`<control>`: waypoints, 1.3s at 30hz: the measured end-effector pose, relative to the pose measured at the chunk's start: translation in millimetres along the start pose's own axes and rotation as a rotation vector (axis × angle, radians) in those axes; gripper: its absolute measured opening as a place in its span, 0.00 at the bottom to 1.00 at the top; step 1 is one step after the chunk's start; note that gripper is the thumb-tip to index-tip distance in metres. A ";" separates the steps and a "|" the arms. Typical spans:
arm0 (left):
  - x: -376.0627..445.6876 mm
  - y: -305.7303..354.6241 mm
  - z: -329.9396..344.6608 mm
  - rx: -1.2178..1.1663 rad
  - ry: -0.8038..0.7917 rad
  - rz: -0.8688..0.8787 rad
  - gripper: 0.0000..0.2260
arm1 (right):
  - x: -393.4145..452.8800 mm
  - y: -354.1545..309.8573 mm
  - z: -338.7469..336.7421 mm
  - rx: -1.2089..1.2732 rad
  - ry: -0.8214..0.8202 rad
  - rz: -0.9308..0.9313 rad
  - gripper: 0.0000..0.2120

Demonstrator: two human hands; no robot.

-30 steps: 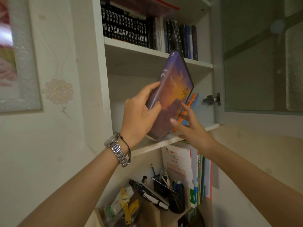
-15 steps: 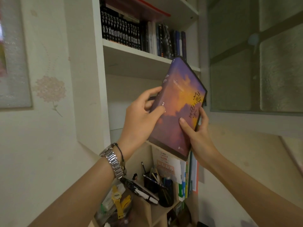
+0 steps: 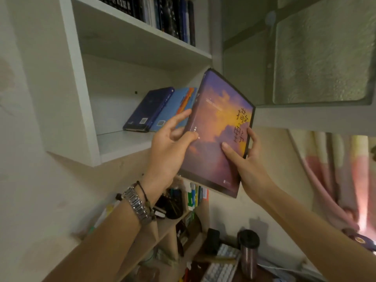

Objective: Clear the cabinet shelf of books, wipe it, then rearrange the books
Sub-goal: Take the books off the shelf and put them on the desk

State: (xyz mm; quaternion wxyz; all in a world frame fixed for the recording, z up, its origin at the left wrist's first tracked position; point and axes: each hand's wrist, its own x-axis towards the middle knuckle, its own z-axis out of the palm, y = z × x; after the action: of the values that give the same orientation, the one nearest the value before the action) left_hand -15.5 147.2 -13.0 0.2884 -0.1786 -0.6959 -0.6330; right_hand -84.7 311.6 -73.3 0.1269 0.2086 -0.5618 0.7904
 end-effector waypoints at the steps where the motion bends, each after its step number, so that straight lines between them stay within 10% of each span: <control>1: -2.9 -4.6 4.0 -0.007 -0.014 -0.010 0.20 | -5.7 1.2 -6.3 -0.016 0.023 0.017 0.47; 39: -342.4 -294.7 236.2 0.000 -1.054 -0.907 0.24 | -425.1 137.9 -274.9 -0.510 0.830 0.844 0.33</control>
State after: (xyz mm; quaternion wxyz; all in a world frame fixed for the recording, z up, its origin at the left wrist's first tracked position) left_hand 25.8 379.7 -464.7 -0.3809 -0.1536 -0.7491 -0.5198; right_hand 178.3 538.3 -466.6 0.0577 -0.3903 -0.6700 0.6288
